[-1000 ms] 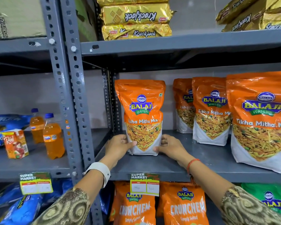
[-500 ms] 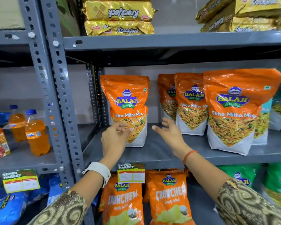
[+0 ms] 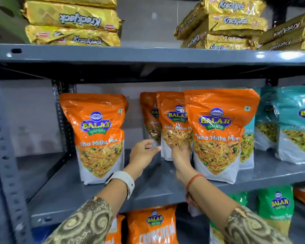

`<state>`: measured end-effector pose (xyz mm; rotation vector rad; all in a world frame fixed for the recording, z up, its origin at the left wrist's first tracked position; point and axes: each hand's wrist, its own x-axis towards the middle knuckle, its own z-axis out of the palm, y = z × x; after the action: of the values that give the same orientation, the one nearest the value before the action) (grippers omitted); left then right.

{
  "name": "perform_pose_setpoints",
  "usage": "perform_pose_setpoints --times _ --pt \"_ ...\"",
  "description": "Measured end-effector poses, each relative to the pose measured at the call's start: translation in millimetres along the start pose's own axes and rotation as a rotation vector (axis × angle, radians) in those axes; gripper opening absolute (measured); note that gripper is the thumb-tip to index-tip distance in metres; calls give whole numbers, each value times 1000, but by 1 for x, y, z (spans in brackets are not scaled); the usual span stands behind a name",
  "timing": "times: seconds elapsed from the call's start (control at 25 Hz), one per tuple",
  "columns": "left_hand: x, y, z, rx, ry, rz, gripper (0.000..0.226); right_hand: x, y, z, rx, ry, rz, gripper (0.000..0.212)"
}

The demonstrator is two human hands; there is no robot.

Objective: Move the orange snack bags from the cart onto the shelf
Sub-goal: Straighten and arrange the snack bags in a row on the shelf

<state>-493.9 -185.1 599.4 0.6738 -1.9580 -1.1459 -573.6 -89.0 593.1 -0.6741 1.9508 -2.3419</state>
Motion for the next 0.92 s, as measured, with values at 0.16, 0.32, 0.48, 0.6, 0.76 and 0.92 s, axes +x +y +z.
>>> perform_pose_setpoints --times 0.16,0.32,0.48,0.6,0.76,0.92 --pt "41 -14 31 -52 -45 -117 60 25 13 11 -6 141 97 67" --pt "75 -30 56 -189 -180 -150 52 48 20 13 164 206 137 48" --pt "92 -38 68 -198 -241 -124 23 64 29 10 237 177 300 41" --pt "92 -42 74 -262 -165 -128 19 62 32 10 246 165 282 49" --pt "90 -49 61 -293 -56 -139 17 59 33 11 167 97 139 56" --pt "85 -52 35 -326 82 -130 14 58 36 22 26 -58 113 53"
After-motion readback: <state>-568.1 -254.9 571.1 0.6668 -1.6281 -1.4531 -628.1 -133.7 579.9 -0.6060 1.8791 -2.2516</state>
